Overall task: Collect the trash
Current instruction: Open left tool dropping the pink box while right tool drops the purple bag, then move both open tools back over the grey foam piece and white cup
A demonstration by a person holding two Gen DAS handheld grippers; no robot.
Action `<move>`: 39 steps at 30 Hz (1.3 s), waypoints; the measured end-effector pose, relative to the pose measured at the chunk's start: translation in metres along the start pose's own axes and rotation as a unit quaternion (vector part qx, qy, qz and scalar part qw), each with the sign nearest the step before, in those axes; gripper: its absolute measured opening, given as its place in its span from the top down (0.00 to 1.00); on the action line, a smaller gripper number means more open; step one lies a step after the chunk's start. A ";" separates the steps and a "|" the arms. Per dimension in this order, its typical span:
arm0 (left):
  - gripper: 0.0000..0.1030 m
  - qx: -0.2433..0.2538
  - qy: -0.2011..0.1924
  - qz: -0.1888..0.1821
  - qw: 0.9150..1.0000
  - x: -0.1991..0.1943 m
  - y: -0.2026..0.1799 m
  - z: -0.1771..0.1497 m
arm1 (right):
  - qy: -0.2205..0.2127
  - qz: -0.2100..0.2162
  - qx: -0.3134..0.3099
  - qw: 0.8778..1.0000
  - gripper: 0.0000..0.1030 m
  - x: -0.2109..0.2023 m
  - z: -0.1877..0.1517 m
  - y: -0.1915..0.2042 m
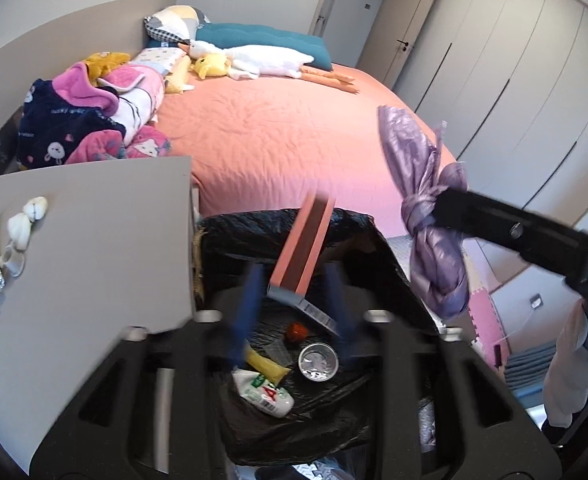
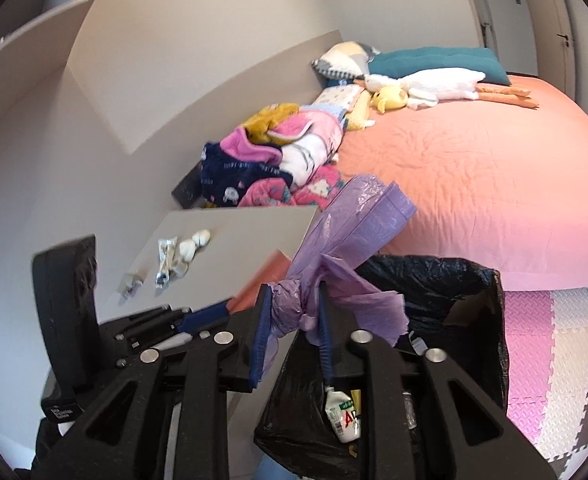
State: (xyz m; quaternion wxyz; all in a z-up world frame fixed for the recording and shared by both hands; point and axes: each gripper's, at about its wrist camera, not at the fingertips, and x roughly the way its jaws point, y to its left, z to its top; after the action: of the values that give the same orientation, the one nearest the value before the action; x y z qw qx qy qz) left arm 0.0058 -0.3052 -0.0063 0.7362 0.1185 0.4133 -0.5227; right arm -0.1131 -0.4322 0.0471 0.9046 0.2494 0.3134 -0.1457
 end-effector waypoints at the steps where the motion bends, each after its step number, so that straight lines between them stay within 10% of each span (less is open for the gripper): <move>1: 0.09 0.002 -0.002 0.003 1.000 0.000 -0.004 0.001 | -0.015 -0.016 0.004 1.000 0.32 -0.006 0.001 -0.003; 16: 0.07 0.037 -0.011 -0.003 0.999 0.000 -0.024 0.006 | -0.052 -0.048 0.026 0.997 0.18 -0.019 0.008 -0.018; 39: 0.07 -0.042 -0.031 0.061 0.997 -0.030 0.051 -0.011 | 0.014 0.033 -0.048 0.998 0.18 0.051 0.007 0.056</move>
State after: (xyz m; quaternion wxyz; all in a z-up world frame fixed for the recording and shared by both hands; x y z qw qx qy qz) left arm 0.0413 -0.2566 -0.0051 0.7836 0.0965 0.4040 -0.4620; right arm -0.0477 -0.3949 0.0395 0.9155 0.2176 0.3244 -0.0966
